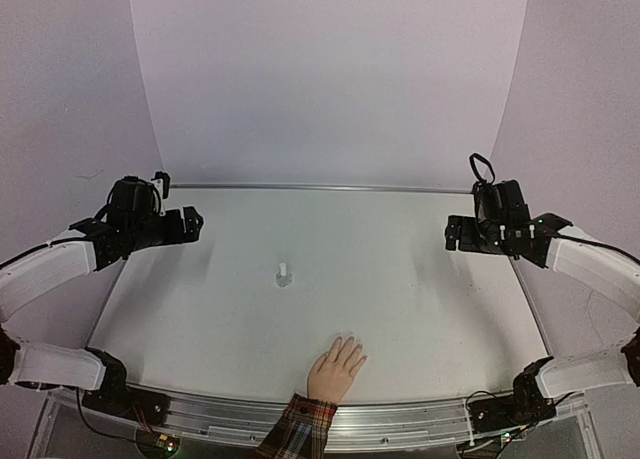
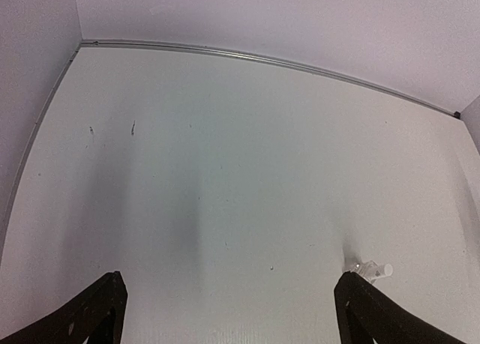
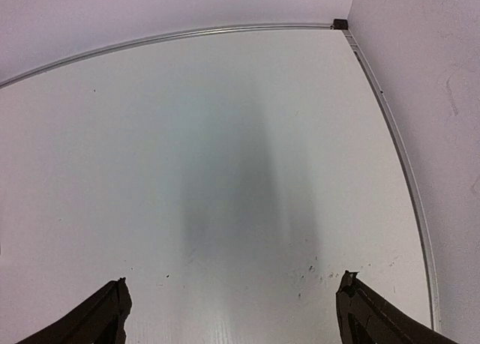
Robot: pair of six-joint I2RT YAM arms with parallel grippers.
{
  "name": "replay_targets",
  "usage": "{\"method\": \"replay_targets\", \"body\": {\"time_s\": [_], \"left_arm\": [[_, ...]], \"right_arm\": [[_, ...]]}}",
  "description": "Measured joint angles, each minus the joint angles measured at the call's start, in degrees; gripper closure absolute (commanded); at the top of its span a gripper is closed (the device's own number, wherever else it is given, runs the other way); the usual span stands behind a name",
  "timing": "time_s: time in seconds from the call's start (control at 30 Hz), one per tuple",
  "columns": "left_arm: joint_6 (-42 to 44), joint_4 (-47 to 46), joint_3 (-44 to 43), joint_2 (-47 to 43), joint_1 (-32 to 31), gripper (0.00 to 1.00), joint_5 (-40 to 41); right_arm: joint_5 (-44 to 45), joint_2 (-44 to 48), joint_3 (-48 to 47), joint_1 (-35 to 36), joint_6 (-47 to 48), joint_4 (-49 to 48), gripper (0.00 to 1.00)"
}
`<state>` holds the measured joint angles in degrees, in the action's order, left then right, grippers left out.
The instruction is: Paint the nails
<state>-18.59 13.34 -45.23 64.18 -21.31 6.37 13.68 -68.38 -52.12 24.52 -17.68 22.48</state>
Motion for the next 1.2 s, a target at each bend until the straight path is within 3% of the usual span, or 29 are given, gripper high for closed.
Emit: {"method": "replay_targets", "body": {"time_s": [0.4,0.53,0.6,0.77,0.93,1.2], "left_arm": [[-2.73,-8.92,2.59,9.37,-12.45,0.02,-3.18],[-0.82,-16.24,3.85,14.26,-18.46,0.18,-4.74],[0.84,-20.67,3.87,18.48,-21.0,0.21,-6.28],[3.99,-30.18,4.72,28.37,-22.2,0.29,-9.16],[8.15,-42.75,11.46,32.1,-22.2,0.35,-9.32],[16.06,-57.15,12.98,42.21,-22.2,0.45,-8.89]], "right_arm": [[-3.93,-1.16,-0.9,3.55,-0.23,-0.35,0.02],[-5.44,-1.16,-0.9,3.72,-0.38,-0.57,0.02],[-5.87,-1.16,-0.9,3.81,-0.43,-0.59,0.02],[-6.31,-0.43,-0.9,3.81,-0.45,-0.61,0.02],[-7.01,1.13,-0.87,3.81,-0.45,-0.61,0.02],[-7.14,2.37,-0.43,3.88,-0.45,-0.68,0.02]]}}
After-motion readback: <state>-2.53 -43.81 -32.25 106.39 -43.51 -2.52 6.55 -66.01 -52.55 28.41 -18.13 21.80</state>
